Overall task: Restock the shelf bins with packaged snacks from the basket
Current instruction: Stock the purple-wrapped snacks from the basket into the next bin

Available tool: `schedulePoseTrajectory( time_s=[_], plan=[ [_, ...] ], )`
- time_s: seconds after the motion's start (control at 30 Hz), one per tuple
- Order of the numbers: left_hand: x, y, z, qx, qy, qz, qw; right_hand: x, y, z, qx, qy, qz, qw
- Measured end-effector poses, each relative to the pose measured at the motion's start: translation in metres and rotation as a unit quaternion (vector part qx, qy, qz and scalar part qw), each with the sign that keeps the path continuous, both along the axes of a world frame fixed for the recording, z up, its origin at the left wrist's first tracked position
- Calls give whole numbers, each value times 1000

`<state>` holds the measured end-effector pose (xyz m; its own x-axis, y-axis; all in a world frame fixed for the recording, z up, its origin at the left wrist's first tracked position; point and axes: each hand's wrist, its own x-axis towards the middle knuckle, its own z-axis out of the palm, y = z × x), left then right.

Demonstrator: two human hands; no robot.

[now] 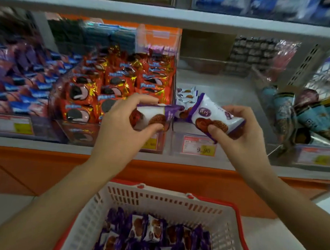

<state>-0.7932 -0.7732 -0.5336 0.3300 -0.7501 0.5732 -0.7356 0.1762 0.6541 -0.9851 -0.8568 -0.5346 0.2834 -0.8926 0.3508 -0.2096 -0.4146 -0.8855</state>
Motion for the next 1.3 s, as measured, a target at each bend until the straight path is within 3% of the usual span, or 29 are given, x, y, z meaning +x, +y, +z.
schedulePoseTrajectory(
  time_s=[0.1,0.2,0.33,0.43,0.7,0.77,0.83,0.93,1.0,1.07,1.2,1.3],
  plan=[
    [1,-9,1,16,102,20,994,14,-35,-5,-12,47,-40,998],
    [9,-16,-3,26,151,42,987,29,-74,-16,-10,177,-69,982],
    [18,-19,-7,42,182,49,981,54,-115,-20,14,382,-13,924],
    [23,-19,-6,44,184,43,981,70,-126,-19,-23,495,40,868],
    [25,-20,-1,50,179,23,982,76,-129,-20,-229,615,-3,755],
    [23,-17,1,47,190,18,980,77,-126,-21,-210,604,2,769],
    [20,-14,3,45,202,15,978,75,-122,-20,-170,550,-6,818],
    [19,-8,6,48,233,1,971,69,-102,-12,-128,351,-30,927],
    [17,-7,7,55,245,-12,968,63,-74,-2,-115,227,-16,967],
    [14,-7,6,57,254,-24,965,56,-42,9,-71,154,58,984],
    [-2,-10,5,60,269,-51,960,43,-8,17,43,67,197,977],
    [-11,-14,9,62,213,-94,971,33,-10,23,-66,142,147,977]
  ],
)
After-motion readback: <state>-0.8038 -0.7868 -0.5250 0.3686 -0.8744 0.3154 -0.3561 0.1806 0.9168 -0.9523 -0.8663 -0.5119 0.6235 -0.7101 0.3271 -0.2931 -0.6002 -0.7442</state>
